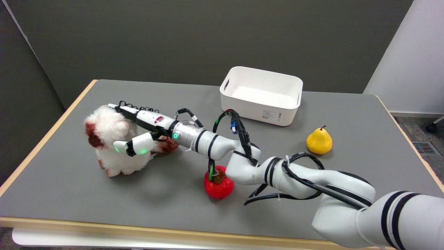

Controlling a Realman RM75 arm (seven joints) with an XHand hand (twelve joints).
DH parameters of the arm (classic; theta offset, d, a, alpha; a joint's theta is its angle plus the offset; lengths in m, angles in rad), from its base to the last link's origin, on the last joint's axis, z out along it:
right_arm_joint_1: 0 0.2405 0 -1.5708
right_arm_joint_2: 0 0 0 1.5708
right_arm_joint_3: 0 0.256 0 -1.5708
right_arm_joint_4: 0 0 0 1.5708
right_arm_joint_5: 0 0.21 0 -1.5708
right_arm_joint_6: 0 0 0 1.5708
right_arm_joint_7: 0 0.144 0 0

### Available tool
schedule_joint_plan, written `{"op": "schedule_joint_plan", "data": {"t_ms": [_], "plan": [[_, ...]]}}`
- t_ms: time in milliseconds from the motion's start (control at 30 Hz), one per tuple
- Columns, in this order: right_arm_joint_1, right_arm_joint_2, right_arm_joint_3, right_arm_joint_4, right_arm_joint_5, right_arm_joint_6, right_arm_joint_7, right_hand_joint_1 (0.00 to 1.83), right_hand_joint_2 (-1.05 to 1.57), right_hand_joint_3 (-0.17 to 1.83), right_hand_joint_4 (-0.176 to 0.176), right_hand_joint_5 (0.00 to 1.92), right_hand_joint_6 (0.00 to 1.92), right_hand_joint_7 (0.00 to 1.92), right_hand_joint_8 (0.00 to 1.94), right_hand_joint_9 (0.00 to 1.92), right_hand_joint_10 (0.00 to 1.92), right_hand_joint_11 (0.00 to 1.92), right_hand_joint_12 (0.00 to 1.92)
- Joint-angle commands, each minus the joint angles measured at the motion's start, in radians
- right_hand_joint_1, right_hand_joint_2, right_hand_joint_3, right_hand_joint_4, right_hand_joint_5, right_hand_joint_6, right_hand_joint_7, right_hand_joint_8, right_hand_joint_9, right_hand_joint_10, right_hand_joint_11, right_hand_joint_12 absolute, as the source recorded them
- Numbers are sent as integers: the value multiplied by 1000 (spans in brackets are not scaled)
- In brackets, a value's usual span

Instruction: Pick up the plush toy.

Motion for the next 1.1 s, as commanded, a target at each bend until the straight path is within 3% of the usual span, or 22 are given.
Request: {"op": "schedule_joint_plan", "data": {"t_ms": [33,133,200,400,1100], "plan": [[19,-28,2,-66,-35,-69,-9,552,561,764,43,-1,-1,-1,-1,-1,252,-1,1059],[43,-49,17,-122,-30,-70,-10,559,553,709,44,-1,-1,-1,-1,-1,139,-1,1005],[55,-51,43,-131,-28,-71,-18,555,503,828,46,-1,-1,-1,-1,-1,7,-1,832],[57,-53,118,-76,-26,-51,-113,558,513,814,40,-1,-1,-1,-1,-1,-1,-1,748],[30,-75,37,7,-26,-34,-122,588,524,863,49,-1,-1,-1,-1,-1,35,-1,743]]}}
